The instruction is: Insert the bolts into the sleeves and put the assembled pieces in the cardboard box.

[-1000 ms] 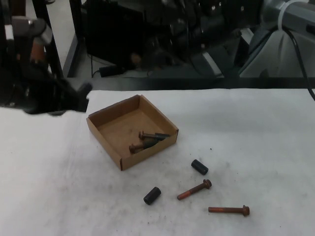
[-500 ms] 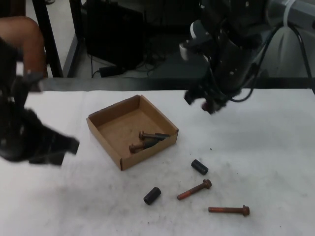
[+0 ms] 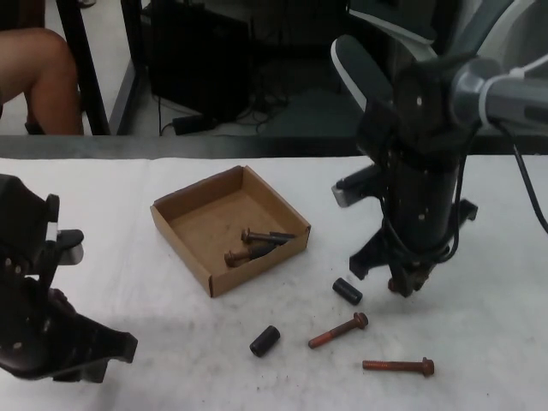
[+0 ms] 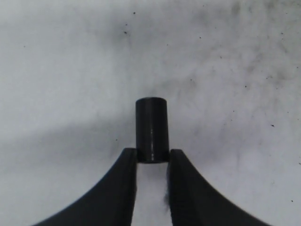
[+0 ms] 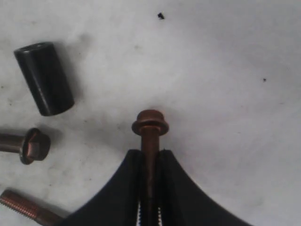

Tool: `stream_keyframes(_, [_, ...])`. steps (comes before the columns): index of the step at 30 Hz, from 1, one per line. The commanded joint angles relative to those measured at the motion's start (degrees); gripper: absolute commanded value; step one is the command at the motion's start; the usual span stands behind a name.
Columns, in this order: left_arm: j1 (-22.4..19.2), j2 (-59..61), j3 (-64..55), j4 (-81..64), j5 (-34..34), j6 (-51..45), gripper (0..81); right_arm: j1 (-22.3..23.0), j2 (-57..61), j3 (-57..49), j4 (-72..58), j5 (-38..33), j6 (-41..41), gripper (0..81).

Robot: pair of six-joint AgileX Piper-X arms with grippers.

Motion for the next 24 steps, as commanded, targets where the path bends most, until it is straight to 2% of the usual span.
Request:
stream_keyframes(1, [-0.21, 0.47, 0.12, -0.76, -0.53, -0.37, 0.8, -0.19, -0.97, 1.28, -1.61, -1.38, -0.59, 0.2])
stream_keyframes(8, [-0.21, 5.78, 0.12, -0.63, 2.27, -1.55, 0.8, -0.19, -0.97, 2.15, -2.53, -1.64, -0.59, 0.2])
stream_keyframes(19, [-0.21, 7.18, 0.12, -0.8, 2.09, -1.55, 0.8, -0.19, -0.64, 2.36, -4.89, -3.3, -0.59, 1.1])
stream_keyframes(21, [-0.21, 7.18, 0.12, -0.78, 2.36, -2.4, 1.9, -0.19, -0.64, 2.33, -5.4, -3.43, -0.59, 9.0])
stream_keyframes(24, [-0.21, 7.18, 0.12, -0.61, 3.87, -2.39, 10.9, -0.19, -0.64, 2.33, -5.93, -3.43, -0.42, 34.3])
